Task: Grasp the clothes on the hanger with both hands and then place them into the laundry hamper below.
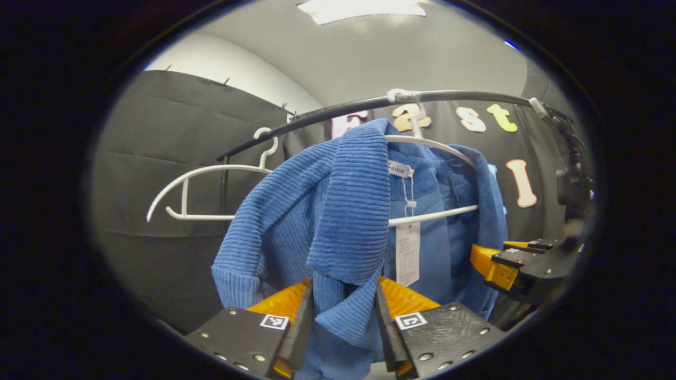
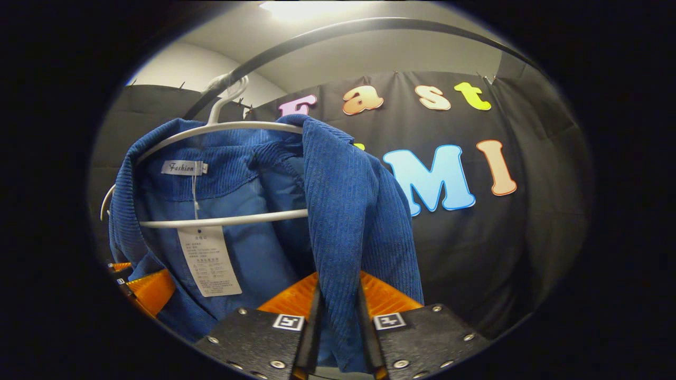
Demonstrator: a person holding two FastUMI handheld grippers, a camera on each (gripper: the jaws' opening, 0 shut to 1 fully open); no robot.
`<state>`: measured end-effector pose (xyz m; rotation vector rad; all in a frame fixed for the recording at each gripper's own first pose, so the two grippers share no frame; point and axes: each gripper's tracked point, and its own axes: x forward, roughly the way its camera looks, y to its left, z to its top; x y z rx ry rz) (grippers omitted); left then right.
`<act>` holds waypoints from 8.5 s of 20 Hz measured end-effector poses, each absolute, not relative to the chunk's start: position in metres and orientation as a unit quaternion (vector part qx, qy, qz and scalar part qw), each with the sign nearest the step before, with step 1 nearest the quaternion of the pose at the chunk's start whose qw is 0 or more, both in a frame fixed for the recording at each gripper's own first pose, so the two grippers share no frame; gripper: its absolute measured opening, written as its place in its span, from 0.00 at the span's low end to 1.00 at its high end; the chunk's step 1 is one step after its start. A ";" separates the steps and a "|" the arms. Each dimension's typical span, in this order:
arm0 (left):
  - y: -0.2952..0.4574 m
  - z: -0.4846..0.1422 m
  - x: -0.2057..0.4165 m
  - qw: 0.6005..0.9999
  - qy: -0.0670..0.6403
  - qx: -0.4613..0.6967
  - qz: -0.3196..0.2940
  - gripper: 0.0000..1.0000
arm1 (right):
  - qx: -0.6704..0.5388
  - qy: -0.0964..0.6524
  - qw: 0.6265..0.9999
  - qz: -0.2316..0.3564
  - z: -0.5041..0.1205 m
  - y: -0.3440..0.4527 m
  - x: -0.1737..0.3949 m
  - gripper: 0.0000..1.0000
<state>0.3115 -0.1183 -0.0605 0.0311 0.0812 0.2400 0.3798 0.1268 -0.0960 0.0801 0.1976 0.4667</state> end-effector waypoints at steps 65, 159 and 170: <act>0.044 0.014 0.235 0.995 0.041 0.053 0.077 0.09 | 0.032 0.086 0.971 0.222 -0.124 0.070 0.416 0.00; 0.062 0.046 -0.017 0.999 -0.025 0.006 0.028 1.00 | -0.026 0.022 0.999 0.032 0.030 -0.042 0.006 0.95; 0.055 0.031 -0.013 0.999 -0.024 0.007 0.038 1.00 | -0.017 0.019 0.999 0.021 0.025 -0.045 0.007 0.95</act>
